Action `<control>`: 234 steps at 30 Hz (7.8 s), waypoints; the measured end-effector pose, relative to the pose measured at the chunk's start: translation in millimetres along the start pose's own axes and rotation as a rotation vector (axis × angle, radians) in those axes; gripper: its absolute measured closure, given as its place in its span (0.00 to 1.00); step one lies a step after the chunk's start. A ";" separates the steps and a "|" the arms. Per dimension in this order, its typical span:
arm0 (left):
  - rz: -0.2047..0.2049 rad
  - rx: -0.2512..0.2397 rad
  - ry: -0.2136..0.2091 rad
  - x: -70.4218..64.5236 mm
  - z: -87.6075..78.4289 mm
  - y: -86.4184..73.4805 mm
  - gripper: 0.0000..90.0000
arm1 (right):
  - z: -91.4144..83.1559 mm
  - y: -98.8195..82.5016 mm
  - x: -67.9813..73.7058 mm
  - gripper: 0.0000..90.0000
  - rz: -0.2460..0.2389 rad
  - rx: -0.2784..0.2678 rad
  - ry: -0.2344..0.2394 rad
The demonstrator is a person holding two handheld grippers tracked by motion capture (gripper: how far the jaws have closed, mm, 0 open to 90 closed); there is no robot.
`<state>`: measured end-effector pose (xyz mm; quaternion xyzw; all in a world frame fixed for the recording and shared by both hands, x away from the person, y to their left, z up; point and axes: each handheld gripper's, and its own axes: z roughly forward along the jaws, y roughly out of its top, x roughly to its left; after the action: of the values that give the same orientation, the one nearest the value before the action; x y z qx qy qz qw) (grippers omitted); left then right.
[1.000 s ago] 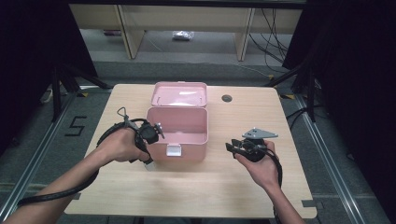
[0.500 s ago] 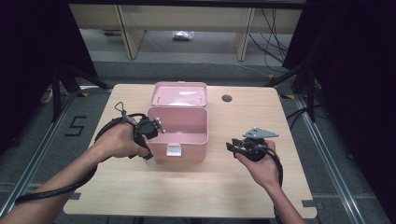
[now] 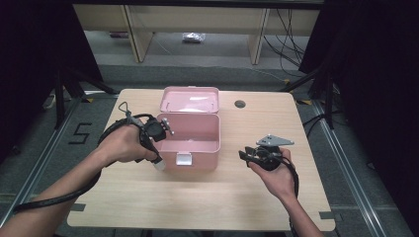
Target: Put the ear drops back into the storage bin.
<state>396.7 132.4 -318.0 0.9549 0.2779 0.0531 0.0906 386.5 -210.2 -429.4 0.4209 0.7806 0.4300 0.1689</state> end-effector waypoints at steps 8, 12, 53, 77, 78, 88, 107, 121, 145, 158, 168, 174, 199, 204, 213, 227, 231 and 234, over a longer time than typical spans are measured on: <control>-0.002 -0.011 0.010 1.6 -6.2 1.2 0.79 | -0.2 0.0 -0.4 0.74 -0.006 0.004 -0.008; -0.001 -0.017 0.017 2.0 -9.4 2.2 0.79 | -0.1 0.2 -0.4 0.74 -0.006 0.004 -0.008; -0.030 -0.045 0.054 26.5 -28.0 23.8 0.79 | 0.3 -2.0 -3.6 0.74 0.011 -0.002 -0.002; -0.117 -0.023 0.068 48.7 -3.4 39.4 0.79 | -3.2 -2.4 -5.3 0.74 0.010 0.007 -0.020; -0.125 -0.024 0.069 49.1 -2.0 40.2 0.79 | -3.2 -2.5 -5.5 0.74 0.009 0.008 -0.020; -0.157 0.002 0.072 55.4 9.8 44.2 0.79 | -3.2 -3.7 -4.9 0.74 0.031 0.005 -0.011; -0.243 0.009 0.091 62.4 34.1 47.0 0.79 | -3.7 -4.0 -7.0 0.74 0.021 -0.002 -0.009; -0.283 0.022 0.073 57.5 49.5 48.1 0.79 | -5.6 -5.1 -5.9 0.74 0.048 0.008 -0.009; -0.299 0.026 0.040 57.7 63.5 43.0 0.79 | -6.2 -6.3 -8.9 0.74 0.015 -0.003 -0.024; -0.335 0.022 0.022 55.0 69.7 40.7 0.79 | -5.8 -6.5 -8.9 0.74 0.019 -0.001 -0.022; -0.330 0.030 0.015 53.6 73.3 40.5 0.79 | -6.0 -5.5 -8.5 0.74 0.024 -0.005 -0.018; -0.330 0.026 0.015 53.1 75.6 40.8 0.79 | -6.9 -4.9 -7.8 0.74 0.039 -0.002 -0.022; -0.333 0.035 0.014 58.3 87.4 40.4 0.79 | -6.8 -4.4 -9.8 0.74 0.008 -0.007 -0.025; -0.333 0.036 0.011 59.1 89.1 40.8 0.79 | -7.7 -4.4 -7.8 0.74 0.037 0.001 -0.022; -0.336 0.038 0.010 60.6 93.2 40.7 0.79 | -8.8 -3.7 -7.9 0.74 0.034 0.003 -0.027; -0.333 0.042 0.012 61.9 95.8 41.3 0.79 | -8.0 -3.0 -8.8 0.74 0.016 -0.017 -0.030; -0.332 0.043 0.012 61.9 96.0 42.2 0.79 | -8.2 -2.9 -9.0 0.74 0.014 -0.016 -0.029; -0.332 0.044 0.015 61.8 96.1 42.8 0.79 | -8.4 -2.7 -9.1 0.74 0.014 -0.020 -0.028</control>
<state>485.5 116.5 -400.1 0.8972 0.4336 0.0384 0.0753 385.2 -222.8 -427.7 0.4309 0.7708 0.4329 0.1810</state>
